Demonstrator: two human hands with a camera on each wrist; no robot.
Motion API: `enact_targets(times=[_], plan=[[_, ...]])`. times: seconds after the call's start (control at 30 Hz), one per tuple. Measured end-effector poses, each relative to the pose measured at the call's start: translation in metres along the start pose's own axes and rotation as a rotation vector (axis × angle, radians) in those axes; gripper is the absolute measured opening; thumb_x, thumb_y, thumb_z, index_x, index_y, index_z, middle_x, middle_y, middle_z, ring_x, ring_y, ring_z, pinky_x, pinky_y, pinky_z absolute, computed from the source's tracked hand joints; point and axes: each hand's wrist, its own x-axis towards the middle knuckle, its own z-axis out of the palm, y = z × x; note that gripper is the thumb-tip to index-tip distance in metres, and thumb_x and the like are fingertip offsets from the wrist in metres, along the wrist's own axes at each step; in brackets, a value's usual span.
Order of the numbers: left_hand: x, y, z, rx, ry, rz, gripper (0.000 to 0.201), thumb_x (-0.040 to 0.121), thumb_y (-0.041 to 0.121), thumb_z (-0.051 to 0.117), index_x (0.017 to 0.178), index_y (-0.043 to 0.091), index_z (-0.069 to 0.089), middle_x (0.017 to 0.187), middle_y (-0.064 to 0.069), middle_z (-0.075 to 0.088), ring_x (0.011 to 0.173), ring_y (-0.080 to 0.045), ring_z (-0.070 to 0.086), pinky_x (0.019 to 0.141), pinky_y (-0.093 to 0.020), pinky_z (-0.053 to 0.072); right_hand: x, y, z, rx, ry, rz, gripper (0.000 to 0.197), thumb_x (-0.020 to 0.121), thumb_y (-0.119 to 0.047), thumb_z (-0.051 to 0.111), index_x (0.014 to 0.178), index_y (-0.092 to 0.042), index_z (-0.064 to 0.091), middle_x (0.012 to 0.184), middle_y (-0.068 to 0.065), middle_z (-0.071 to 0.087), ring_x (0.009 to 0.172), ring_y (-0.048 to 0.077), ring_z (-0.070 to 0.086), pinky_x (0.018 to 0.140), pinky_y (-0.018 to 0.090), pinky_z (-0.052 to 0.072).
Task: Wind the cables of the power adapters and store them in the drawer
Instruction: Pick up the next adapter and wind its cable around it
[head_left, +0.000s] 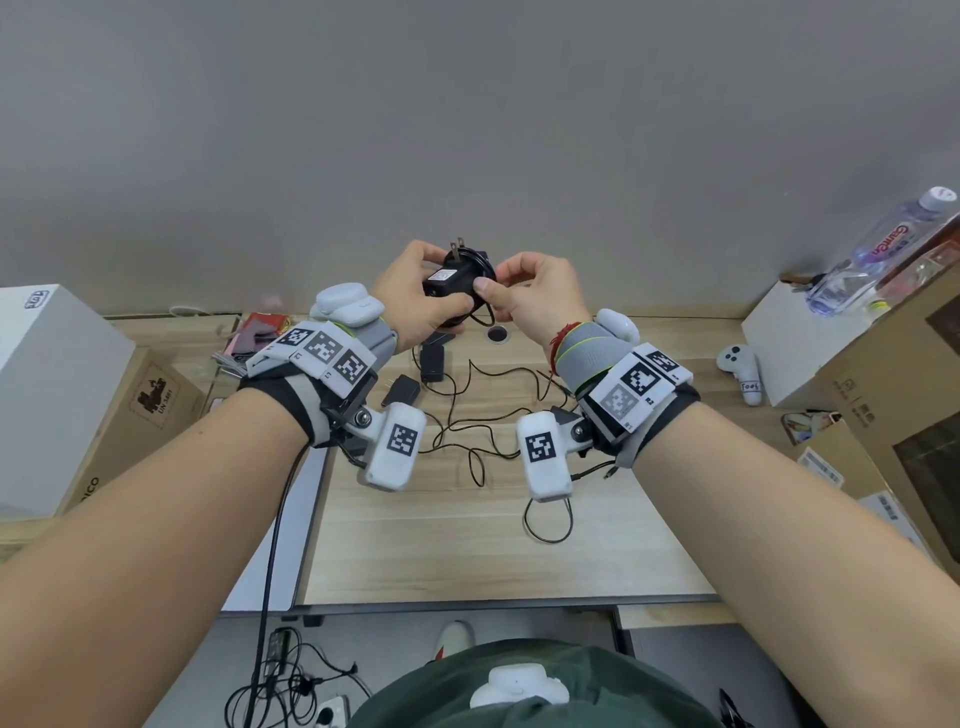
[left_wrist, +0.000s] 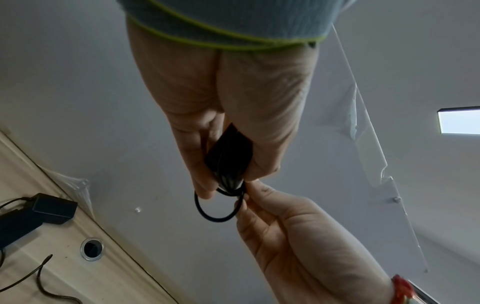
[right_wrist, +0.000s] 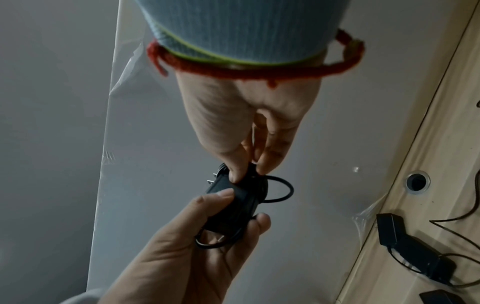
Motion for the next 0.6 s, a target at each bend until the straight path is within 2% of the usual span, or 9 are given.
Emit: enact_targets(times=[0.13, 0.2, 0.33, 0.47, 0.53, 0.6], plan=[[0.0028, 0.0008, 0.0004, -0.002, 0.009, -0.018, 0.042, 0.082, 0.003, 0.071, 0.114, 0.014, 0.045, 0.103, -0.013, 0.061, 0.079, -0.027, 0.069, 0.065, -0.038, 0.061, 0.0015, 0.002, 0.0035, -0.072, 0.04, -0.081, 0.02, 0.079, -0.022, 0.078, 0.073, -0.023, 0.059, 0.066, -0.001, 0.065, 0.054, 0.015, 0.061, 0.067, 0.042, 0.059], [0.0034, 0.0015, 0.0012, -0.008, 0.008, -0.027, 0.039, 0.084, 0.003, 0.069, 0.114, 0.013, 0.046, 0.097, -0.014, 0.062, 0.073, -0.026, 0.069, 0.059, -0.031, 0.06, 0.0014, 0.0018, 0.005, -0.087, 0.064, -0.119, 0.019, 0.076, -0.025, 0.076, 0.076, -0.026, 0.057, 0.067, -0.004, 0.064, 0.061, 0.016, 0.06, 0.071, 0.046, 0.058], [0.0043, 0.0018, 0.0052, -0.035, 0.011, -0.06, 0.034, 0.088, 0.007, 0.065, 0.118, 0.01, 0.05, 0.1, -0.015, 0.059, 0.072, -0.024, 0.07, 0.056, -0.027, 0.059, -0.0002, 0.0006, 0.0024, -0.146, 0.095, -0.225, 0.019, 0.079, -0.021, 0.066, 0.092, -0.029, 0.054, 0.06, -0.008, 0.057, 0.064, 0.014, 0.054, 0.07, 0.032, 0.048], [0.0048, 0.0047, 0.006, -0.056, 0.058, -0.077, 0.029, 0.089, 0.01, 0.062, 0.117, 0.007, 0.057, 0.1, -0.015, 0.059, 0.058, -0.021, 0.066, 0.049, -0.024, 0.055, 0.0005, 0.0023, -0.0003, -0.106, 0.032, -0.26, 0.012, 0.083, -0.027, 0.071, 0.091, -0.034, 0.064, 0.063, -0.01, 0.055, 0.057, 0.008, 0.051, 0.063, 0.029, 0.047], [0.0047, 0.0062, 0.003, -0.069, 0.086, -0.095, 0.02, 0.088, 0.011, 0.059, 0.108, 0.007, 0.063, 0.093, -0.016, 0.062, 0.053, -0.022, 0.062, 0.043, -0.021, 0.049, 0.0008, 0.004, -0.0015, -0.078, -0.011, -0.265, 0.009, 0.087, -0.027, 0.07, 0.096, -0.03, 0.069, 0.068, -0.008, 0.059, 0.06, 0.009, 0.055, 0.062, 0.028, 0.05], [0.0046, 0.0064, -0.0008, -0.095, 0.106, -0.134, 0.011, 0.083, 0.016, 0.058, 0.088, 0.009, 0.065, 0.079, -0.014, 0.062, 0.048, -0.025, 0.058, 0.041, -0.025, 0.043, 0.0008, 0.0058, -0.0037, -0.043, -0.069, -0.273, 0.013, 0.092, -0.02, 0.064, 0.101, -0.026, 0.071, 0.077, -0.005, 0.064, 0.067, 0.012, 0.06, 0.064, 0.027, 0.054]])
